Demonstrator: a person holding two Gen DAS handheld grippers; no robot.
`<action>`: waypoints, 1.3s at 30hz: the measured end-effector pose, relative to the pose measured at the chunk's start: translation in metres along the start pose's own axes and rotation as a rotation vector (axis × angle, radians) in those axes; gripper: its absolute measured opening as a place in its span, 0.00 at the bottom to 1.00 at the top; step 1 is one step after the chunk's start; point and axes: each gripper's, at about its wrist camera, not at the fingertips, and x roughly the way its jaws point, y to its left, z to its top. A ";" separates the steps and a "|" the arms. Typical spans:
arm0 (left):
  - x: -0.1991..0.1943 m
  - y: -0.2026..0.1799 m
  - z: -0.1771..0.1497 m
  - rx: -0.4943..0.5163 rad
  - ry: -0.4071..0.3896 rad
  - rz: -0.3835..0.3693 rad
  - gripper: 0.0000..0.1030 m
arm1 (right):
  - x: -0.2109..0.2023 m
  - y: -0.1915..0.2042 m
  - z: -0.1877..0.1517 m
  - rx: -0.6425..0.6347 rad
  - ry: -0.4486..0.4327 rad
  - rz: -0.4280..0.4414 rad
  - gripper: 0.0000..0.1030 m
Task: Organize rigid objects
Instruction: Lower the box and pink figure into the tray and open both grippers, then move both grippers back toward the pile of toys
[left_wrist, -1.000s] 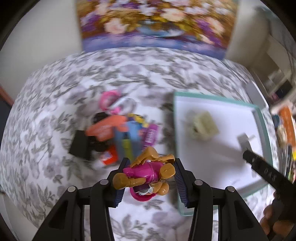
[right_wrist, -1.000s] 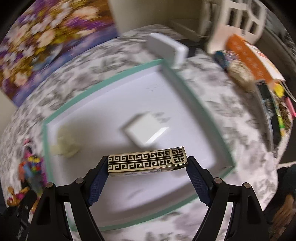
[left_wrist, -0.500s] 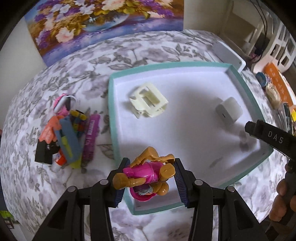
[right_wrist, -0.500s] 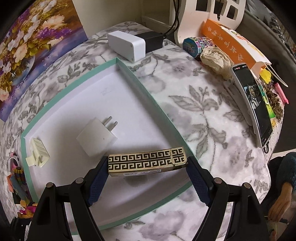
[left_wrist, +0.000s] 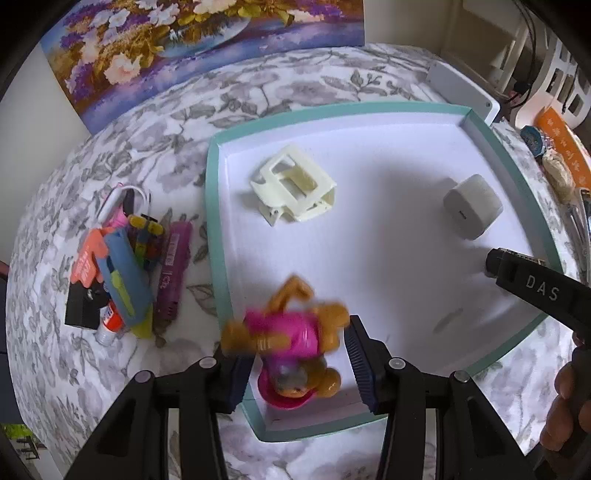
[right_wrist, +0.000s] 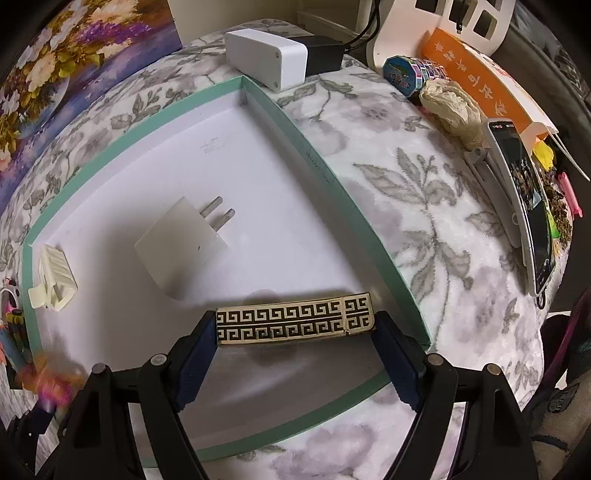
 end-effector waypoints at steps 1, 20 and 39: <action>0.002 0.000 0.000 -0.001 0.006 0.001 0.50 | 0.000 0.000 0.000 0.000 0.001 0.001 0.81; 0.001 0.002 0.001 -0.011 0.004 -0.009 0.73 | -0.005 0.006 0.000 -0.024 -0.030 -0.001 0.81; -0.029 0.056 0.012 -0.193 -0.081 -0.019 1.00 | -0.027 0.011 0.002 -0.018 -0.127 0.096 0.89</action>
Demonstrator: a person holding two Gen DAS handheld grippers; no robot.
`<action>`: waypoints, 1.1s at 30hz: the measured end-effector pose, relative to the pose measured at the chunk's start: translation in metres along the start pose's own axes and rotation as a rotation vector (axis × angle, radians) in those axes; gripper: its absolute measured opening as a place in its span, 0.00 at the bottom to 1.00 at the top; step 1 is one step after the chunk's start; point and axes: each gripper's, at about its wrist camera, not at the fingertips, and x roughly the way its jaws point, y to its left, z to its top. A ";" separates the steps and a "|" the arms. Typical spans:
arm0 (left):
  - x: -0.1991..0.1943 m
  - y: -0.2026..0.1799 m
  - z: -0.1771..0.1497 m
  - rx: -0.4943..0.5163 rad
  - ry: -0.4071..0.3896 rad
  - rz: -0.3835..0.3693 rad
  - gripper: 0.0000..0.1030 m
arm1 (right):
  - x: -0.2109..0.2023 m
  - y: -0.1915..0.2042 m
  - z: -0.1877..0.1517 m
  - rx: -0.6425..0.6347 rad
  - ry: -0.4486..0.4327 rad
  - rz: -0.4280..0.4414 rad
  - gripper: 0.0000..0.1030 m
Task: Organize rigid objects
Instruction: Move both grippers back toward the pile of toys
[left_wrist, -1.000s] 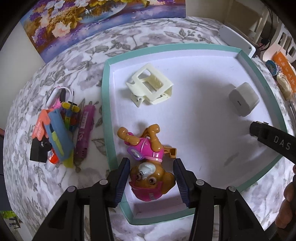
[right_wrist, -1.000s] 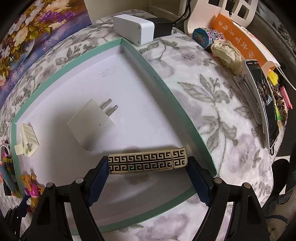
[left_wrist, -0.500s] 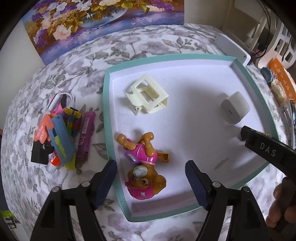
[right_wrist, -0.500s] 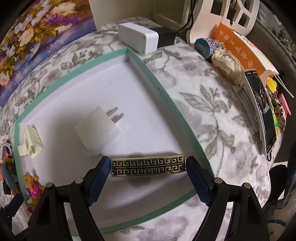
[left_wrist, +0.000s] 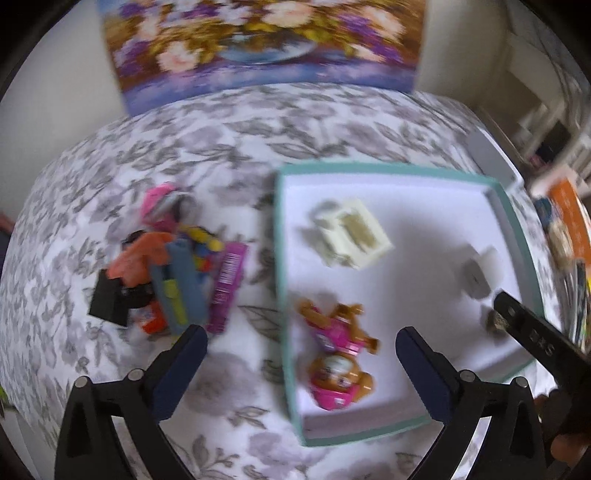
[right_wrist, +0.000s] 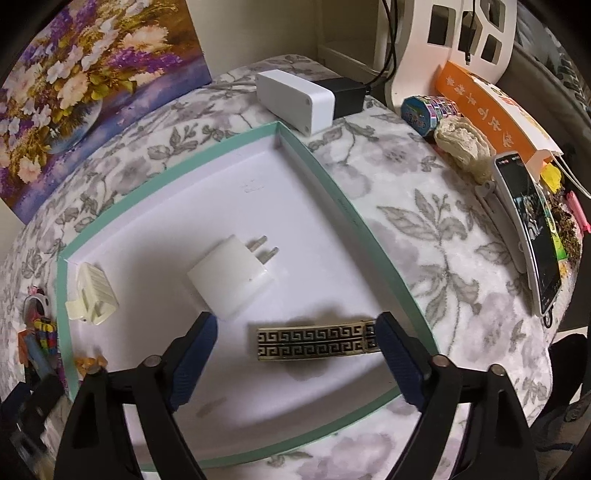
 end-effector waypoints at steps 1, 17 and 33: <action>-0.001 0.006 0.001 -0.019 -0.006 0.010 1.00 | -0.001 0.001 0.000 -0.002 -0.004 0.007 0.91; -0.024 0.124 0.010 -0.330 -0.039 0.058 1.00 | -0.021 0.040 -0.007 -0.080 -0.043 0.058 0.92; -0.032 0.233 -0.001 -0.527 -0.043 0.103 1.00 | -0.046 0.172 -0.042 -0.267 -0.035 0.214 0.92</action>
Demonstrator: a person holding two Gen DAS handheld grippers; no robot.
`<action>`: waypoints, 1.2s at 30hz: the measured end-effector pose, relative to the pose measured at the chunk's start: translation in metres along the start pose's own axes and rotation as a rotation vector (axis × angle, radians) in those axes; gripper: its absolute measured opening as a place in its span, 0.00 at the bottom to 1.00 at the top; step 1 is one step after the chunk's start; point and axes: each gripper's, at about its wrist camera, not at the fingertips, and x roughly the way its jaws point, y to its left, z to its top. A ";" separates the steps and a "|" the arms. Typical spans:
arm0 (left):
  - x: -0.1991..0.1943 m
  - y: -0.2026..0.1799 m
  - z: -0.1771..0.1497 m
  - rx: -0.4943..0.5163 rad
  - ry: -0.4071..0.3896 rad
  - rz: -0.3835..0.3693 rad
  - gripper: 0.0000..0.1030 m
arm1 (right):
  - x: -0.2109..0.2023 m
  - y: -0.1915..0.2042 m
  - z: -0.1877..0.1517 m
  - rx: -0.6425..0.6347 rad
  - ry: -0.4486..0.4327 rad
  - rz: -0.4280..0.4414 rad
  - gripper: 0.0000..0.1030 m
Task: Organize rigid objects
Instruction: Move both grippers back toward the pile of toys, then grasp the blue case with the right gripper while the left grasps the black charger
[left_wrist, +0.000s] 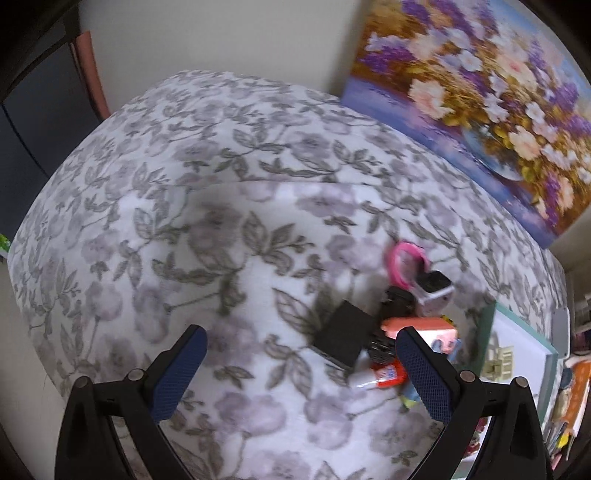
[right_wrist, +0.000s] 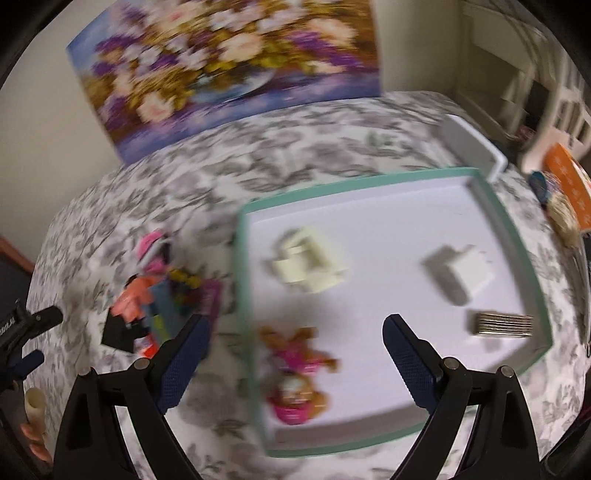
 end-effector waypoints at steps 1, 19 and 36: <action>0.001 0.004 0.001 -0.005 0.003 0.000 1.00 | 0.002 0.007 -0.002 -0.013 0.005 0.002 0.92; 0.052 0.018 0.006 -0.012 0.120 -0.063 1.00 | 0.044 0.087 -0.012 -0.187 0.051 -0.037 0.92; 0.078 0.018 0.006 -0.033 0.163 -0.050 1.00 | 0.071 0.115 -0.012 -0.256 0.072 -0.076 0.69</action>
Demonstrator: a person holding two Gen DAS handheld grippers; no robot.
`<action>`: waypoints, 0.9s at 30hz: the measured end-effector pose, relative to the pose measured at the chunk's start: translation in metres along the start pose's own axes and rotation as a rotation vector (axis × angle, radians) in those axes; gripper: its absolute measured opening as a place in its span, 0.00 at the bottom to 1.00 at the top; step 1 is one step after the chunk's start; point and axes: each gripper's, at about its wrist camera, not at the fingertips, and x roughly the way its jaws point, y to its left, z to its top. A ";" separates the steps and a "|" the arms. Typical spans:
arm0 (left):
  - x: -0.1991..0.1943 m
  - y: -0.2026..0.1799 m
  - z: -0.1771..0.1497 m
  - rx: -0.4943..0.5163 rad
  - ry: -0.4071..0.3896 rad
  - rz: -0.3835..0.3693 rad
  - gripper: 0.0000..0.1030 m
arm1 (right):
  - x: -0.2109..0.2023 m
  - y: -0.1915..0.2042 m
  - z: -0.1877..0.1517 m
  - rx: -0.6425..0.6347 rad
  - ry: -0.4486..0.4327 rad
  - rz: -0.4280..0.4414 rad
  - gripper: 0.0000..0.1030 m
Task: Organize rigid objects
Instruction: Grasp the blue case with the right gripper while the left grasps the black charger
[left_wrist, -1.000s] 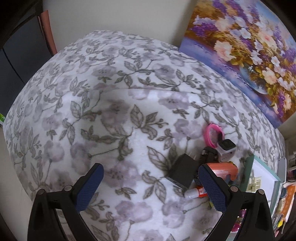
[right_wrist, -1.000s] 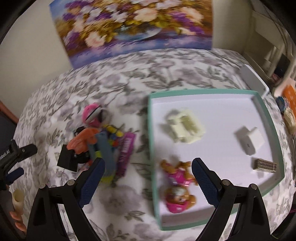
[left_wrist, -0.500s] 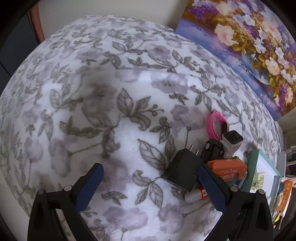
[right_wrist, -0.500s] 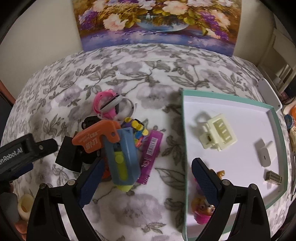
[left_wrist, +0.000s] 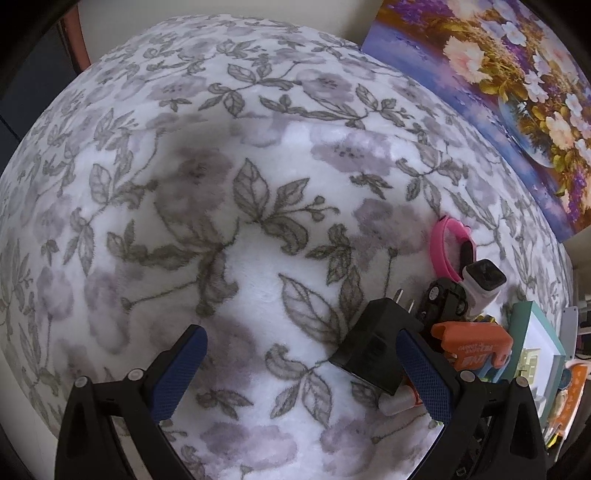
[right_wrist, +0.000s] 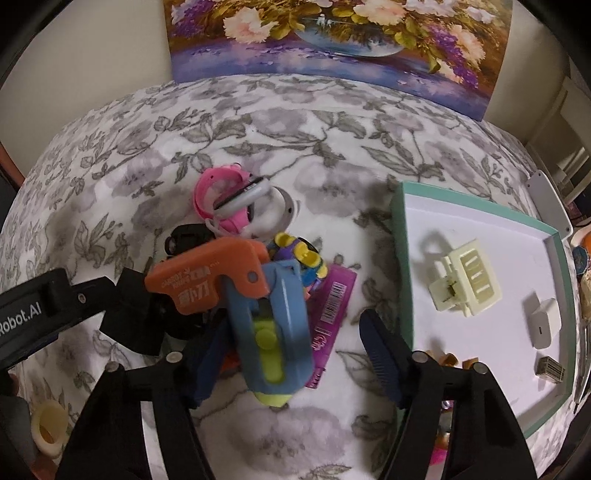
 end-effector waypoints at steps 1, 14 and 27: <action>0.000 0.000 0.000 0.000 -0.001 0.001 1.00 | 0.000 0.001 0.001 0.000 -0.002 0.000 0.67; 0.002 -0.001 0.000 0.008 0.005 0.000 1.00 | 0.001 0.000 0.001 0.024 0.004 0.089 0.42; 0.000 -0.009 0.000 0.060 -0.001 -0.020 1.00 | -0.007 -0.031 0.006 0.115 -0.002 0.097 0.41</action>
